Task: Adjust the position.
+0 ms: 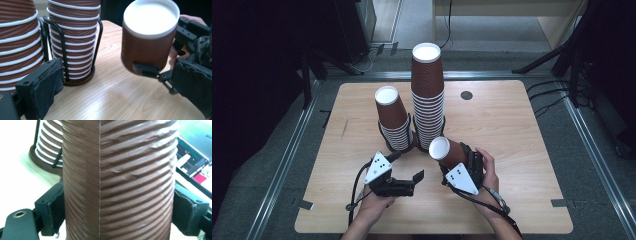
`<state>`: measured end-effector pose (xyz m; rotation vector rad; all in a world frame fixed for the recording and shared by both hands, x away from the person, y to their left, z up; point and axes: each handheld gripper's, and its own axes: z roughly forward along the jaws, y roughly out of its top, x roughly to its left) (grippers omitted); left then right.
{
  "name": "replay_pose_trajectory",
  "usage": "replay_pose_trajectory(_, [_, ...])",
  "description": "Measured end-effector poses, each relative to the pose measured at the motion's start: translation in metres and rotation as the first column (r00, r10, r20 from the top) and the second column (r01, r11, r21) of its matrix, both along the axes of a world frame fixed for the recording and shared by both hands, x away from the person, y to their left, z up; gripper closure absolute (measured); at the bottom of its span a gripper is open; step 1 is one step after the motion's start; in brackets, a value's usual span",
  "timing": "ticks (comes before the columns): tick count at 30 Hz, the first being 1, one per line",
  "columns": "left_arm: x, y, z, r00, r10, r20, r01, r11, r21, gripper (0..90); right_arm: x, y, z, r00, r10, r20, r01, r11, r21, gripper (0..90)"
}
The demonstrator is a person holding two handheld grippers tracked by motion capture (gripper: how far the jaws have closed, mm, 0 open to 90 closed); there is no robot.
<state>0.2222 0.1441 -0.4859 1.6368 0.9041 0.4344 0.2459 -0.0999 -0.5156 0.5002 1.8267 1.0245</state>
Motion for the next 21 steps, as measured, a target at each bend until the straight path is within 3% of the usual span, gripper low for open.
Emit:
replay_pose_trajectory(3, [0.001,-0.002,0.002,0.9998,-0.018,-0.007,0.018,0.9998,-0.013,0.0,-0.004,0.003,-0.002,0.9997,0.020,0.014,-0.019,0.999,-0.037,13.4])
replay_pose_trajectory(10, [0.000,-0.009,0.003,0.9983,-0.056,-0.013,0.056,0.9984,0.001,0.0,-0.009,0.006,-0.001,0.9974,0.044,0.056,-0.040,0.995,-0.087,13.5])
replay_pose_trajectory(21, [-0.001,-0.015,0.003,0.9954,-0.093,-0.025,0.093,0.9957,-0.005,0.0,-0.017,0.014,-0.007,0.9880,0.110,0.109,-0.090,0.980,-0.180,13.5])
